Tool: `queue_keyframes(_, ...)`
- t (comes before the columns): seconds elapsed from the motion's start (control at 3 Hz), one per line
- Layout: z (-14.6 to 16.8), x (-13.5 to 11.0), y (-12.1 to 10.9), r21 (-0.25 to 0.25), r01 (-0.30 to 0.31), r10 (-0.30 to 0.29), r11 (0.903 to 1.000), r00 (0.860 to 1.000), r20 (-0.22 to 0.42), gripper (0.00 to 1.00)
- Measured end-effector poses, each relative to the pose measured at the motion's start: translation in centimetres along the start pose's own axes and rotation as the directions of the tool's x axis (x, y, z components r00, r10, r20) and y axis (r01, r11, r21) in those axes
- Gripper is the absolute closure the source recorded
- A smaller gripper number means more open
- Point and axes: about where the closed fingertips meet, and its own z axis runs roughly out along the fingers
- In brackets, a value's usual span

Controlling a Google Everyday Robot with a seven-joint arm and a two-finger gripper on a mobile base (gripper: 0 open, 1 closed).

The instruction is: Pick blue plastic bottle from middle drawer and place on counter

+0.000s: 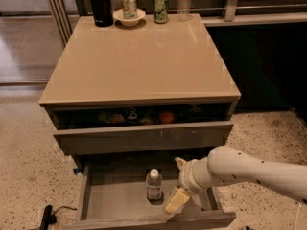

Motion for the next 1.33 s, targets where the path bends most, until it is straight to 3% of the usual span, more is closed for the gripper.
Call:
queue_keyframes(0.67,3.9,-3.2,-0.4,-0.048,0.086,-0.085,0.9952,0.996,0.018,0.00)
queue_keyframes(1.33,7.0,-4.1,-0.8,-0.075,0.121,-0.121,0.9898,0.993,-0.002,0.00)
